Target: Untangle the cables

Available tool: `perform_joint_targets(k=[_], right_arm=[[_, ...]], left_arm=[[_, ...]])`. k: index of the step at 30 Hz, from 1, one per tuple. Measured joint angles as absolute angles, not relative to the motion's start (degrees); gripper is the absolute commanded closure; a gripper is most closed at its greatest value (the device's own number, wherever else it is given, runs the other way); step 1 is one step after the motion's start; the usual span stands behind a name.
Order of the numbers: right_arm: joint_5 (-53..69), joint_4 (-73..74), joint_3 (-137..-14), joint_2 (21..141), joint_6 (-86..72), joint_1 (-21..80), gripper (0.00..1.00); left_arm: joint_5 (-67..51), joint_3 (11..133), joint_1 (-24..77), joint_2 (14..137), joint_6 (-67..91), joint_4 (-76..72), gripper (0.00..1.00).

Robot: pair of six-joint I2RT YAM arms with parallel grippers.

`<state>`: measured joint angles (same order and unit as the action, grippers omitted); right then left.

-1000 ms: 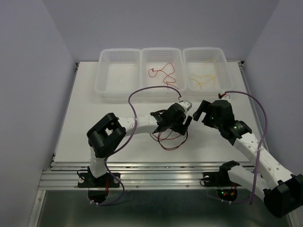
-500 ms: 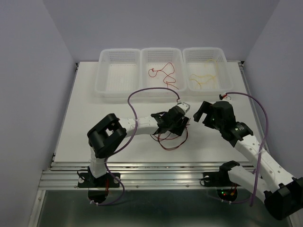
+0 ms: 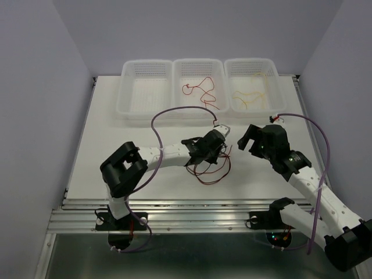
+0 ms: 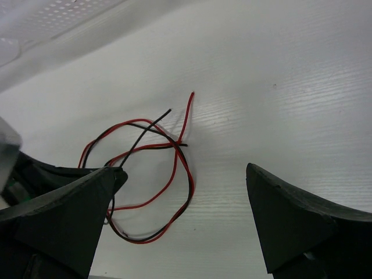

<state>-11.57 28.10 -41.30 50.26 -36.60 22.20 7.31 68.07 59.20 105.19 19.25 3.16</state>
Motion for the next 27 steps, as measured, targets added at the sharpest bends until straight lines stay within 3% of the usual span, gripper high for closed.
perform_joint_targets(k=[14,27], right_arm=[[2.81,23.75,-39.18,45.08,-33.65,22.20,0.00],[33.98,6.39,-36.58,51.51,-23.86,26.87,0.00]], left_arm=[[14.83,70.32,59.20,80.79,23.05,5.30,1.00],[23.07,82.48,59.20,72.49,24.25,6.63,1.00]])
